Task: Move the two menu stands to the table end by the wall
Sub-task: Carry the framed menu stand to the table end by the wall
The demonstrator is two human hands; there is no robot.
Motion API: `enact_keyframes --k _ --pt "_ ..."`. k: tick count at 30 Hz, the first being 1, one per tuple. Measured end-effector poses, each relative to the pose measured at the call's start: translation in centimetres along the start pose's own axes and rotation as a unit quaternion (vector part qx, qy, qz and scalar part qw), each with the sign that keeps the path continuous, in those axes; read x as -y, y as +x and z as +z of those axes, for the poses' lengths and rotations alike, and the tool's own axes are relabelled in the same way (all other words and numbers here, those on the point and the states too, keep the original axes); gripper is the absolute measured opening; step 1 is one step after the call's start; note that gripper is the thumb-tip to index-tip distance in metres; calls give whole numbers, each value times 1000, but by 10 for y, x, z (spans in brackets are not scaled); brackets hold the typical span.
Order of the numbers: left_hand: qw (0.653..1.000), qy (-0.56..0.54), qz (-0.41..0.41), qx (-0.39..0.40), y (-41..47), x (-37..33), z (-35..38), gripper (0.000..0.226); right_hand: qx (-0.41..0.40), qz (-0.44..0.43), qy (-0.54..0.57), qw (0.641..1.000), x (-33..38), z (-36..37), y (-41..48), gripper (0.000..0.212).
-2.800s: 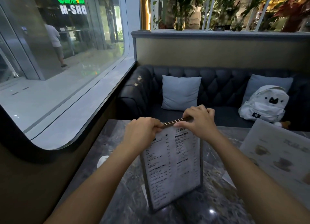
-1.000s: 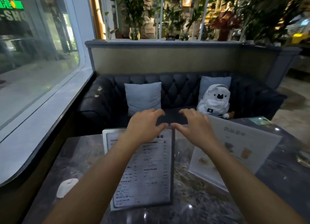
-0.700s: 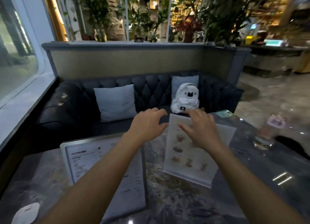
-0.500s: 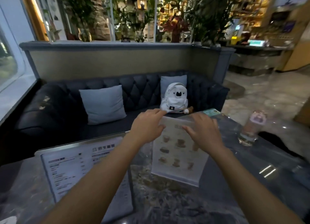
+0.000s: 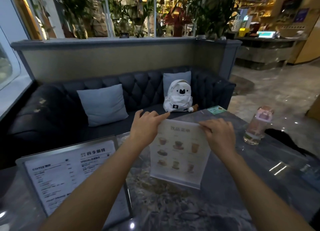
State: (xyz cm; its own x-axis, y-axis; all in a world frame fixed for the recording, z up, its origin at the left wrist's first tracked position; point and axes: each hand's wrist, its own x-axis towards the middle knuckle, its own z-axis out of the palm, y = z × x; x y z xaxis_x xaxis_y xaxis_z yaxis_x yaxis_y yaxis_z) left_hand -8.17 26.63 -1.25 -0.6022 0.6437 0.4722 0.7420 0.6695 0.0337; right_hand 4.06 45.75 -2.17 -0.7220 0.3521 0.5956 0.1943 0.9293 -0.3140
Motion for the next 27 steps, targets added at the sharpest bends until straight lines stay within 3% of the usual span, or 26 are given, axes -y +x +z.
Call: enact_keyframes --k 12,27 --pt "996 -11 41 -81 -26 -14 -12 43 17 21 100 995 -10 14 19 17" --pt "993 -33 -12 -116 -42 -36 -7 43 38 8 189 981 -15 17 28 20"
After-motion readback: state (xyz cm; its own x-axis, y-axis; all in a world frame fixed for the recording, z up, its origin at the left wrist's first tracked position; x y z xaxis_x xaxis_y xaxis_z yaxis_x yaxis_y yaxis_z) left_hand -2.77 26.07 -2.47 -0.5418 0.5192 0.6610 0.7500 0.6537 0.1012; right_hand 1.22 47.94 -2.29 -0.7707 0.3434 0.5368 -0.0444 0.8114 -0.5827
